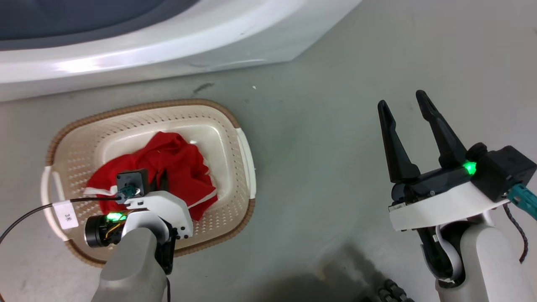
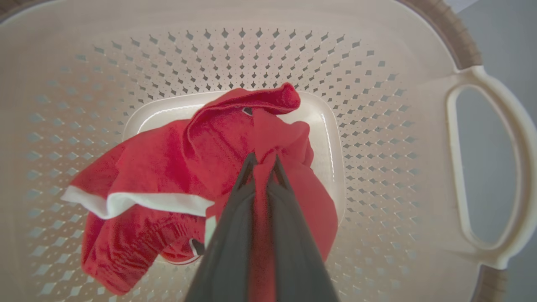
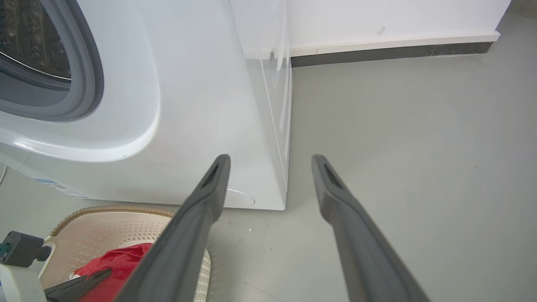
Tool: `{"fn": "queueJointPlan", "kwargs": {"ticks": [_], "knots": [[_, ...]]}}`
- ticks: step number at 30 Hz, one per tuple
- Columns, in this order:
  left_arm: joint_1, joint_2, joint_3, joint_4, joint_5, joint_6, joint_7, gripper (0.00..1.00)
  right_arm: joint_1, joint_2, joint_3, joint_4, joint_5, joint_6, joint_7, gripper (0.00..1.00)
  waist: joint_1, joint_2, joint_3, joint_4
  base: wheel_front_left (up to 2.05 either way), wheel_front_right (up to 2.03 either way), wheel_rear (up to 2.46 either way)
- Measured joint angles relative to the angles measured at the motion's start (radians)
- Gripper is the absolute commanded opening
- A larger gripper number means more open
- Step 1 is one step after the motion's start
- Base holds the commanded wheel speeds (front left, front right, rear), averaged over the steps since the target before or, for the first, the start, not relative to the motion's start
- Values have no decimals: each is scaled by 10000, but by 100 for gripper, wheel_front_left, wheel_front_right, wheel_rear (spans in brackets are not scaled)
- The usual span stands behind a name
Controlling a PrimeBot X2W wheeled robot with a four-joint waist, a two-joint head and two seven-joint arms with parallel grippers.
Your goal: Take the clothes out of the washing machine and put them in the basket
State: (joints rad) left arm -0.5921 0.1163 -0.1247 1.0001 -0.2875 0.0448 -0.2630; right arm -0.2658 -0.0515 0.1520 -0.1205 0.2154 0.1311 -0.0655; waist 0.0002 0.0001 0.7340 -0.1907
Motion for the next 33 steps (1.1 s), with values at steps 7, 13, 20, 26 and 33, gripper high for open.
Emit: {"fn": "queueJointPlan", "kwargs": {"ticks": [7, 13, 20, 26, 33], "knots": [[-100, 65, 274, 867, -88, 2, 0, 0, -153, 0, 125, 378, 146, 0, -240, 100, 0, 0, 437, -398, 0, 0, 0], [-78, -86, 316, 851, -38, -25, 0, 100, -210, 2, 73, 732, 111, 0, -360, 100, -1, 0, 122, -336, 0, 0, 0], [509, -380, 518, 36, 52, -199, 0, 100, 70, 8, -82, 901, -219, 0, -213, 100, -1, 0, -1094, 34, 0, 0, 0], [1101, -529, 706, -861, 217, -366, 0, 100, 694, 8, -368, 869, -447, 0, 140, 100, -2, 0, -2490, 452, 0, 0, 0], [2085, -564, 988, -2514, 673, -420, 0, 100, 1715, 6, -715, 671, -639, 0, 566, 100, -5, 0, -4176, 858, 0, 0, 0]]}}
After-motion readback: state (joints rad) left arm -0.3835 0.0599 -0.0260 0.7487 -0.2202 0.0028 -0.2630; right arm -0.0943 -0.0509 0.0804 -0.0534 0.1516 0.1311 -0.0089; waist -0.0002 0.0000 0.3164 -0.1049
